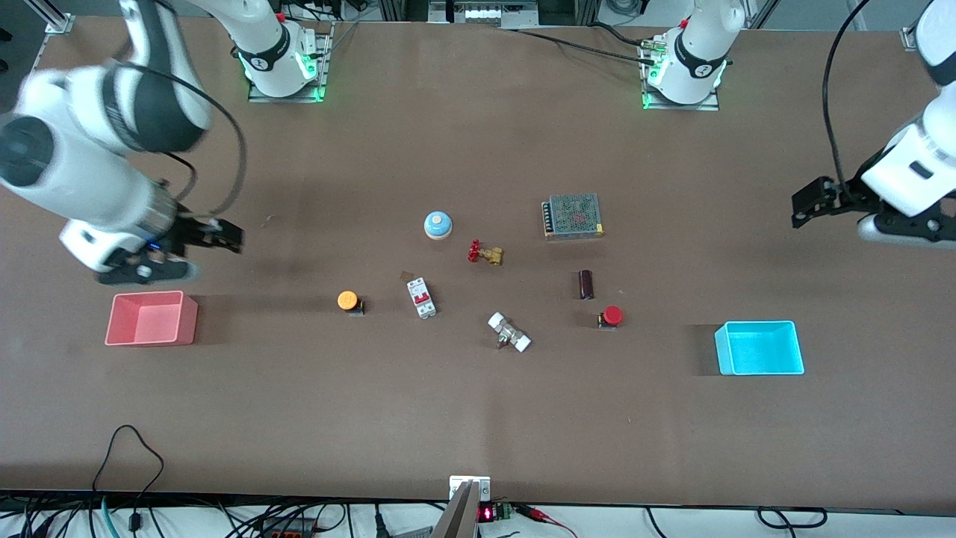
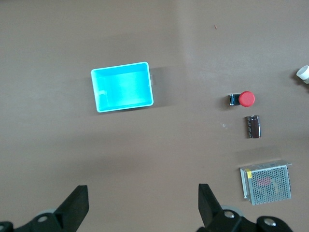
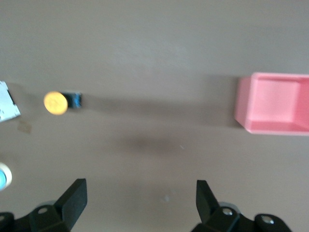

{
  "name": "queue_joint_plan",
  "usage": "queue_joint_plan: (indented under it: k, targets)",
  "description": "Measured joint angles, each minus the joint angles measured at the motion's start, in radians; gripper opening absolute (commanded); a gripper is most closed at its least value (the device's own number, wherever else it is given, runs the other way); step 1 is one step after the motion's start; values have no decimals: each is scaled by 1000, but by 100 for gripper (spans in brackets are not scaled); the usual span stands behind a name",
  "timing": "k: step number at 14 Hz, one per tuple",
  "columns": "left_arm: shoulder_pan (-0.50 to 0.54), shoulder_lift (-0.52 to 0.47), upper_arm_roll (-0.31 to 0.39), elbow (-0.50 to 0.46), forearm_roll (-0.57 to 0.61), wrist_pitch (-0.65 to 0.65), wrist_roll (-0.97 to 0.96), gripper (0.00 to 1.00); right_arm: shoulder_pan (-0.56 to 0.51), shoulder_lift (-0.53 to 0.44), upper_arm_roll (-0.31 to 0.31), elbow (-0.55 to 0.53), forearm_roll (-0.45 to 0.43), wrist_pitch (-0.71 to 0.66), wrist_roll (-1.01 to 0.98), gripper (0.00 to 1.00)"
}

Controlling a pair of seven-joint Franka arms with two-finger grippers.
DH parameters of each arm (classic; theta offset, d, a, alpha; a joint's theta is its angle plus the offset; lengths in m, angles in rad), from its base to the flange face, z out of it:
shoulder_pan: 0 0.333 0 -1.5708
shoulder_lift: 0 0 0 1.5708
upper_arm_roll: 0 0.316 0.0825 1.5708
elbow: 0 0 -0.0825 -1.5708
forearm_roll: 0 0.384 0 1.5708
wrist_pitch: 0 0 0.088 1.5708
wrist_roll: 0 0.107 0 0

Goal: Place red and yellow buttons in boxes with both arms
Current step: 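Reach the right gripper to the yellow button while the left gripper reaches the red button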

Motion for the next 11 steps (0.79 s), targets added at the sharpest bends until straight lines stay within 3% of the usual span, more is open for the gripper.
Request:
queue_joint_plan:
  k: [3, 7, 11]
  targets:
    - [-9, 80, -49, -3, 0, 83, -86, 100, 62, 95, 0, 34, 12, 80, 64, 100]
    - [-19, 189, -111, 3, 0, 167, -174, 100, 100, 205, 0, 109, 96, 122, 68, 100]
    - [-72, 296, -120, 16, -9, 282, -277, 100, 127, 297, 0, 126, 109, 213, 109, 100]
